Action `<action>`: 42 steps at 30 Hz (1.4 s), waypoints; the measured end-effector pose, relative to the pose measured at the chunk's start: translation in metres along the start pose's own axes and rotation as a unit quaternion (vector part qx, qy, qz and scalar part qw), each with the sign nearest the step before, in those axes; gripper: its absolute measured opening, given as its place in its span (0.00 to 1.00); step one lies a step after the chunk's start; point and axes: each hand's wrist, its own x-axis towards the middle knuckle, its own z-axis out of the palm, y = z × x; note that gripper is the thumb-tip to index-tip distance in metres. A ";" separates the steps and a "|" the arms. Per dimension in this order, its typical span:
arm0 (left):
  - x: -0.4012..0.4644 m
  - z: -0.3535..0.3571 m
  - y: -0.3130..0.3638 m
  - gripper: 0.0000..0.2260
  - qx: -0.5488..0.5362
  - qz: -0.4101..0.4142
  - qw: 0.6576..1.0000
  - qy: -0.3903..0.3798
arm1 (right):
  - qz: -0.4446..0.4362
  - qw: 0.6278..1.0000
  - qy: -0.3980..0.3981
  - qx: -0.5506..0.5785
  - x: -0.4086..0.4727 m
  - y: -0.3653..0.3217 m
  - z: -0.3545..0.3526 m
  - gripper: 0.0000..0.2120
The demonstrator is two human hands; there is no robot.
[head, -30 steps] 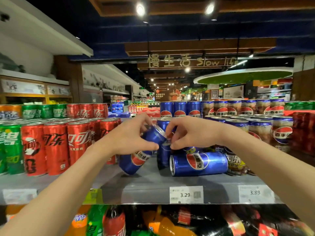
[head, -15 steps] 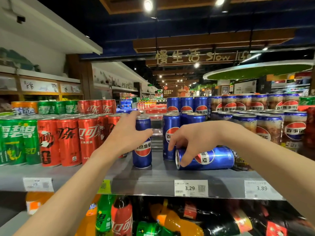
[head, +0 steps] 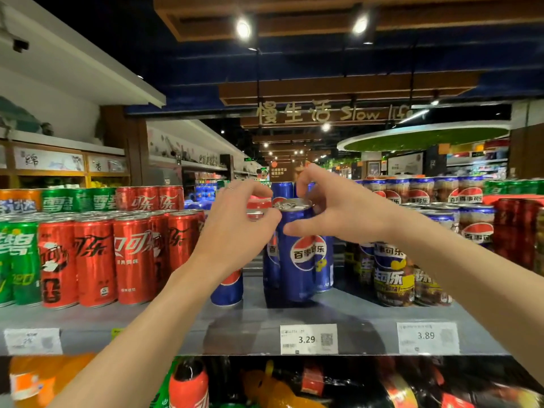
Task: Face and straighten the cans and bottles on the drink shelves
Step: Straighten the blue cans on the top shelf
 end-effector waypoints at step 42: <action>0.004 0.033 0.011 0.32 0.034 0.164 0.967 -0.190 | 0.162 0.984 0.048 0.063 -0.041 0.050 0.048 0.23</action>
